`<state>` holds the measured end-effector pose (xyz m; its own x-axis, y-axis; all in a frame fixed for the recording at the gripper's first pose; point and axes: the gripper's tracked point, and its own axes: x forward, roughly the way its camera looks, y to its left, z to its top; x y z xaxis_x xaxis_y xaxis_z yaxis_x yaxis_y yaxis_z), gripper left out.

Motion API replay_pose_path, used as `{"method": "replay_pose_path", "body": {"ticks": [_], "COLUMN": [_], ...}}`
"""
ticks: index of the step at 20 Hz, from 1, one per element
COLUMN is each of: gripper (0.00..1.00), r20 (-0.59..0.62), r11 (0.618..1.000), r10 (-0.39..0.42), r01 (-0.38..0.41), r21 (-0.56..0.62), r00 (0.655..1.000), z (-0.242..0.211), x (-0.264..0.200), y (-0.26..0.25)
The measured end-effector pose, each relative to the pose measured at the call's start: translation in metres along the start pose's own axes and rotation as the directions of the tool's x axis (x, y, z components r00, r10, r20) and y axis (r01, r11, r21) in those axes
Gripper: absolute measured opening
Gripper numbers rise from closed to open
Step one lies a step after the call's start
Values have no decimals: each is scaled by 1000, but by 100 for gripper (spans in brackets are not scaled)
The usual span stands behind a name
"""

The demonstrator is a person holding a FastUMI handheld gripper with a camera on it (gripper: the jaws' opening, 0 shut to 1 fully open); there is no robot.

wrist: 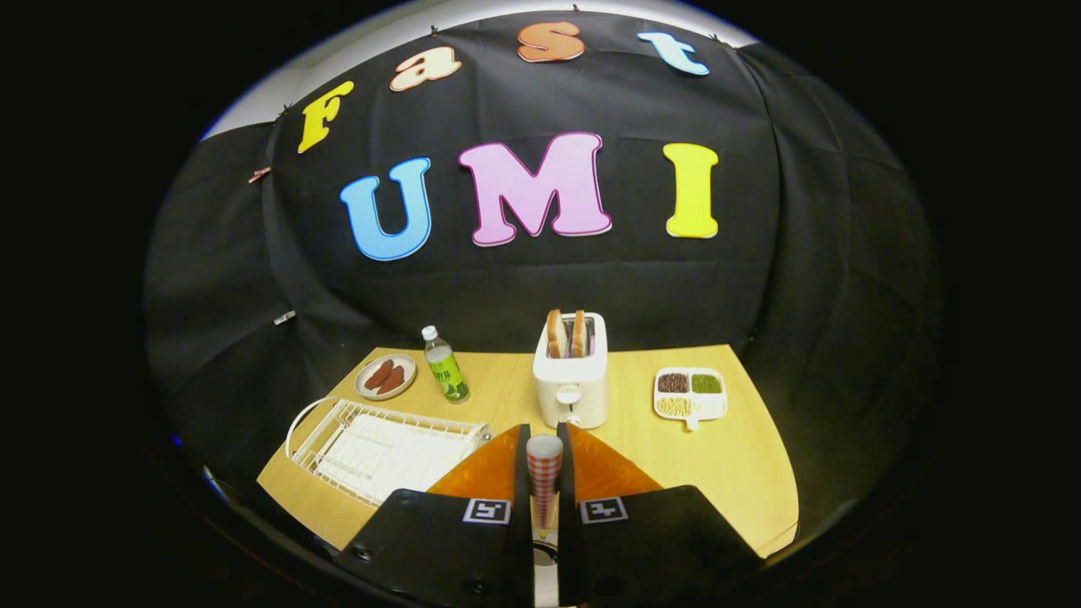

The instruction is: Take the plate from the dish rack, then take the spoon from the basket and place it into the plate.

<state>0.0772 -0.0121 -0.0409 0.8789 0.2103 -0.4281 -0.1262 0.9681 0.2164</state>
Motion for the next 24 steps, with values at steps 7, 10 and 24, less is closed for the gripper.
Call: {"method": "replay_pose_path", "body": {"ticks": [7, 10, 24], "gripper": [15, 16, 18], "r20": [-112, -184, -352], "r11": [998, 995, 993], "r10": [-46, -52, -96], "r01": [50, 66, 115], "r21": [30, 72, 33], "r00": [993, 982, 931], "z": [-91, -129, -193], "x": [8, 20, 47], "y": [-4, -4, -6]}}
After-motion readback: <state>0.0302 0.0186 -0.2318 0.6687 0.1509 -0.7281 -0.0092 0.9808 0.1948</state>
